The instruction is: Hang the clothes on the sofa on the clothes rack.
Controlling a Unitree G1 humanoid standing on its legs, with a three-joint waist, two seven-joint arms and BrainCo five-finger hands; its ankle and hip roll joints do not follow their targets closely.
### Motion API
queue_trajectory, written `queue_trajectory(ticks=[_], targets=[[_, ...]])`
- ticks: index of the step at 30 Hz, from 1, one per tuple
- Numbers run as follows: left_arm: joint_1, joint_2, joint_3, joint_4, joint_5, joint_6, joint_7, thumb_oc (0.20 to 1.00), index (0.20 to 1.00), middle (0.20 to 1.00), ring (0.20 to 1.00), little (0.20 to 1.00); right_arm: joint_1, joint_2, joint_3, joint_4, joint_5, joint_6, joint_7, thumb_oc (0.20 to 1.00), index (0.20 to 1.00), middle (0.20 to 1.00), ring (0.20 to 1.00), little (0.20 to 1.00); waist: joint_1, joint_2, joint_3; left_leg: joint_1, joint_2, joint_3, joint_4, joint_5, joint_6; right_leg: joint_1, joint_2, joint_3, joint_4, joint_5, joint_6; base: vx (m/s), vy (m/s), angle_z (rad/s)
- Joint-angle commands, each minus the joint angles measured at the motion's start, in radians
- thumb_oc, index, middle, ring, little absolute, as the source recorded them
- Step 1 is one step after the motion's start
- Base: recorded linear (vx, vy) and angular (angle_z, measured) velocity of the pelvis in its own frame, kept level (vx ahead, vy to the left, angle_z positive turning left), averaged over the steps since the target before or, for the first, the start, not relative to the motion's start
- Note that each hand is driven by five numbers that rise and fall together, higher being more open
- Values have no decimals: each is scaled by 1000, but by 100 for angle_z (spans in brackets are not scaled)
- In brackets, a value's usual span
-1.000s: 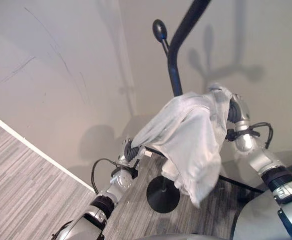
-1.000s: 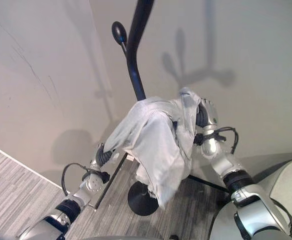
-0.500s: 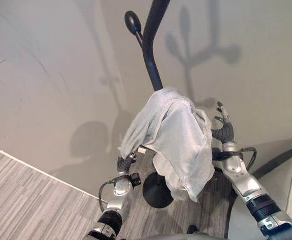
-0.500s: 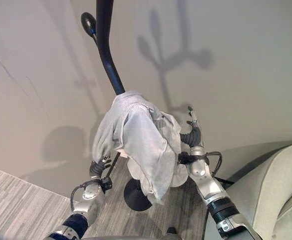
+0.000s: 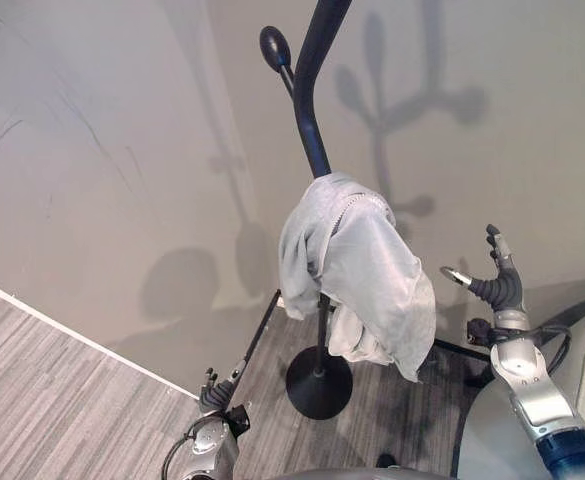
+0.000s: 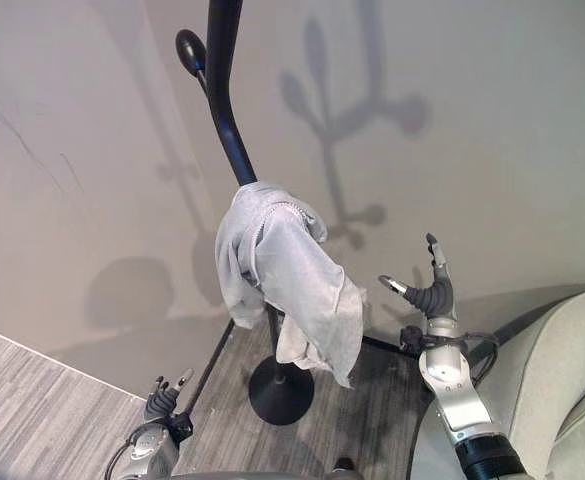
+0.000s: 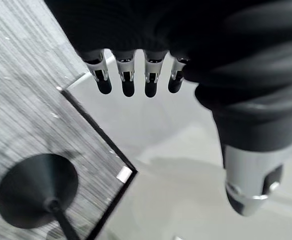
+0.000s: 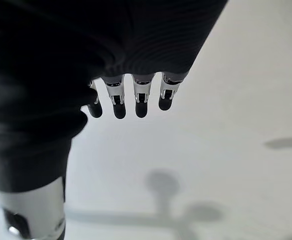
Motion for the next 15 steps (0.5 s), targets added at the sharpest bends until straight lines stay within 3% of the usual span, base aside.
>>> queue_trajectory(ticks=[1,4,7,8,10,11,12,15], targets=[[-72,32,58,58,-29,-24,-19,1000,1000,1000,1000,1000,-36,-2,-28,-35,72,-71,70,1000,1000,1000,1000,1000,0,-44,-14,117,45,13,20,1,-77,-16,3,73,19,9,19,-23,-4,-4],[-61,40,108,95,-60,-23,-67,1000,1000,1000,1000,1000,32,-40,6,12,196,-72,221,1000,1000,1000,1000,1000,4,-59,-14,115,49,10,21,7,-82,-16,6,70,22,9,19,-30,-27,-3],[-71,50,140,150,-86,-16,-84,1000,1000,1000,1000,1000,32,-7,31,126,227,-57,236,1000,1000,1000,1000,1000,8,-67,-16,113,52,7,22,8,-84,-15,5,63,25,7,19,-18,-23,0],[-72,58,156,201,-115,5,-97,1000,1000,1000,1000,1000,17,111,36,320,367,-20,238,1000,1000,1000,1000,1000,21,-70,-19,111,52,1,21,7,-83,-11,5,57,24,5,17,0,0,0],[-78,64,151,213,-112,11,-98,1000,1000,1000,1000,1000,-6,150,36,408,425,-10,233,1000,1000,1000,1000,1000,26,-73,-18,110,51,-1,21,7,-82,-10,5,56,23,5,16,0,0,0],[-87,68,131,250,-88,35,-101,1000,1000,1000,1000,1000,-51,249,13,599,558,21,219,1000,1000,1000,1000,1000,37,-69,-21,106,51,-6,20,5,-81,-10,6,52,22,3,12,0,0,0],[-90,71,131,252,-88,34,-102,1000,1000,1000,1000,1000,-59,251,12,610,561,17,223,1000,1000,1000,1000,1000,38,-72,-18,106,51,-6,21,5,-81,-10,6,52,22,3,12,0,0,0],[-115,76,110,306,-70,57,-98,1000,1000,1000,1000,1000,-129,373,-56,923,736,66,233,1000,1000,1000,1000,1000,57,-66,-26,102,49,-20,19,1,-81,-3,9,46,17,0,8,15,-9,2]])
